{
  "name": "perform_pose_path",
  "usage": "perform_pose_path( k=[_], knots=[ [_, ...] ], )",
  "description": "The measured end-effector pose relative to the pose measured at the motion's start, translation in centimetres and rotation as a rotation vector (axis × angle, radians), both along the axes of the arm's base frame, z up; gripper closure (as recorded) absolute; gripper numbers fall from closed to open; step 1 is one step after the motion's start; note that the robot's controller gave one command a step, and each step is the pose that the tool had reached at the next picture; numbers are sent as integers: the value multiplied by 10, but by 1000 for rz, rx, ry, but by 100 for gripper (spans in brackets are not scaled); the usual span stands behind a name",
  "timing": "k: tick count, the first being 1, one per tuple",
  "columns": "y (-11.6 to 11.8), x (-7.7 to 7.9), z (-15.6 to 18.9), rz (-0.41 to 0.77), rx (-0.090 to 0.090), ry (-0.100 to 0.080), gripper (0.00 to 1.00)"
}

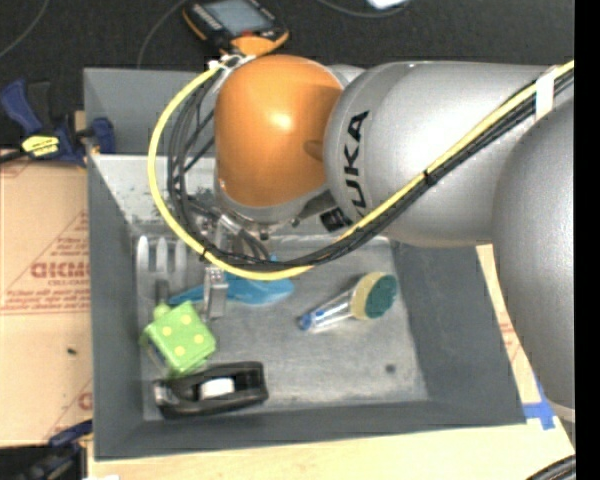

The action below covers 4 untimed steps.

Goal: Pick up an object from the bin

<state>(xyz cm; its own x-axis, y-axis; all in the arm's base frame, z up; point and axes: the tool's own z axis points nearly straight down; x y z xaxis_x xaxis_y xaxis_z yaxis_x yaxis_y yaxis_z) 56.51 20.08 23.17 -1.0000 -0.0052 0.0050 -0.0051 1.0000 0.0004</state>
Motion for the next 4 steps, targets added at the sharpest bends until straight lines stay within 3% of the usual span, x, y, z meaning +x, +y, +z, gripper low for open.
perform_pose_path(
  k=[1,2,3,4],
  knots=[
    [-40,50,29,113,0,-8,0],
    [-112,81,-165,108,1,-9,0],
    [-111,81,-161,105,2,-12,100],
    [-111,53,-123,380,2,-16,100]
  ],
)
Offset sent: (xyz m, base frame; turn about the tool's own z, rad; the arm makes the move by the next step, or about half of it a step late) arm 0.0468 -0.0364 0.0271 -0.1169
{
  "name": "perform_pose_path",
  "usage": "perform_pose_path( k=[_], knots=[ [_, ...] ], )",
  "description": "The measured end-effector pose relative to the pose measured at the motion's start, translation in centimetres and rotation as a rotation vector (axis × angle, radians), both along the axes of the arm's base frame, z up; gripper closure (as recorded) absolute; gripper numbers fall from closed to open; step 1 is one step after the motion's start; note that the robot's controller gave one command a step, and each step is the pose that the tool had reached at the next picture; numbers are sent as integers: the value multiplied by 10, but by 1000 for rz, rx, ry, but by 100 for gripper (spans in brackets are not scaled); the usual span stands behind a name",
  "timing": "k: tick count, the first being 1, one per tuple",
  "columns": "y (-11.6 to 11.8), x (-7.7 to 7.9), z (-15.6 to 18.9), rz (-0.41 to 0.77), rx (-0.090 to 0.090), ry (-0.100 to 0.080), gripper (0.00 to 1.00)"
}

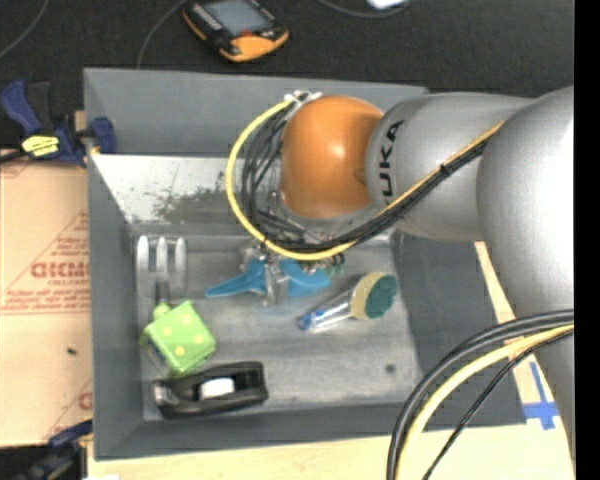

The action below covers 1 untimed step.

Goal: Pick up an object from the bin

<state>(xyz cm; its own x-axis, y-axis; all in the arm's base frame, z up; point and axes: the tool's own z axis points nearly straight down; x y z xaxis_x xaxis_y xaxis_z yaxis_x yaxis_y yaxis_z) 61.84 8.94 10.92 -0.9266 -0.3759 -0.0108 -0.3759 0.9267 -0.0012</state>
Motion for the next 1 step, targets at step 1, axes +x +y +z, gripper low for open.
perform_pose_path(
  k=[1],
  knots=[
    [5,27,168,-3,1,-14,100]
  ],
)
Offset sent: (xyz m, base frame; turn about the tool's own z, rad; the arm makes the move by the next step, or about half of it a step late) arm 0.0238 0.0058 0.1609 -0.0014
